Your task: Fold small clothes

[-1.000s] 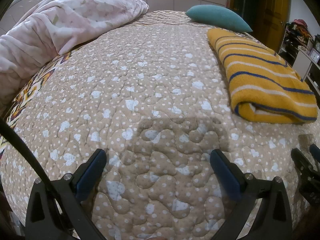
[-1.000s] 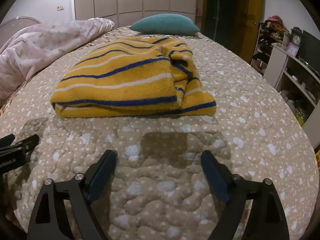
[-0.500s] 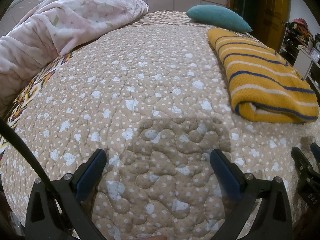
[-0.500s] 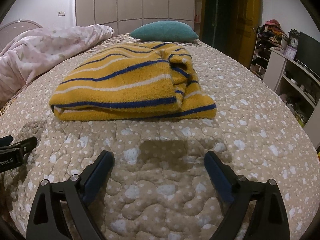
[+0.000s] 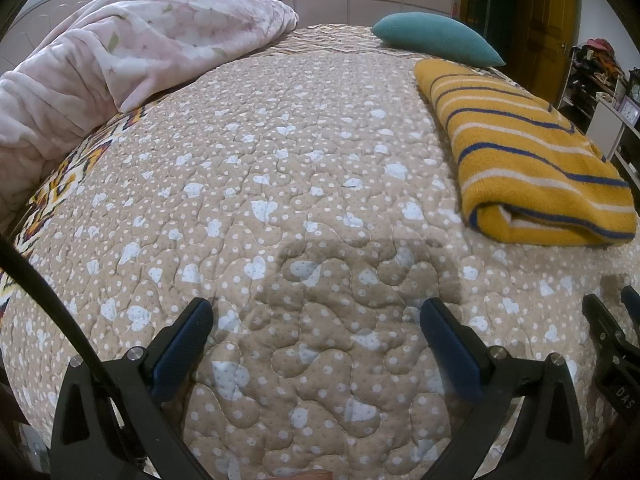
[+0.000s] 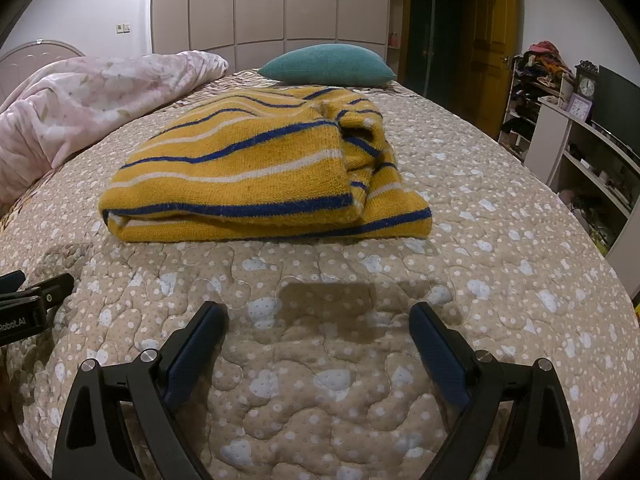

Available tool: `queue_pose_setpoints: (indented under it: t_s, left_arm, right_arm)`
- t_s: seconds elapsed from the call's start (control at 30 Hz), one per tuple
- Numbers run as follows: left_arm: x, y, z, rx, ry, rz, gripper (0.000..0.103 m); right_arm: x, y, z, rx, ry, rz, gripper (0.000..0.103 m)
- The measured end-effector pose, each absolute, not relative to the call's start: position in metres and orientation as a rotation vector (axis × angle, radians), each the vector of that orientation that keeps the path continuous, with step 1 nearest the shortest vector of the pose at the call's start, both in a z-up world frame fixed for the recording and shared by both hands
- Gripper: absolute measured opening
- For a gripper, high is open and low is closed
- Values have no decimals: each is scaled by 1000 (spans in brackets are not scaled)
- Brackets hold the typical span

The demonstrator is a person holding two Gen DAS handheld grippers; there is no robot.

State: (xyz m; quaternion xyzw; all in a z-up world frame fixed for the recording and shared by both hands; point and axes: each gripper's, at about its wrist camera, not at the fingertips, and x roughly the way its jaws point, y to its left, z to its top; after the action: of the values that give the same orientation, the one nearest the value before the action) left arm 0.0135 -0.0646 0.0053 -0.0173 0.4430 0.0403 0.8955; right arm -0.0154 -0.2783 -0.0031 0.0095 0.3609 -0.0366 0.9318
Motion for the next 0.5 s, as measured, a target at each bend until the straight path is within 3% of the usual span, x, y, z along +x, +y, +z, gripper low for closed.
queue_pose_setpoints:
  t_s: [0.5]
  left_arm:
    - [16,-65,6,-39,966,96,103]
  right_arm:
    - [-16,-277,-3,19,738,-78,96]
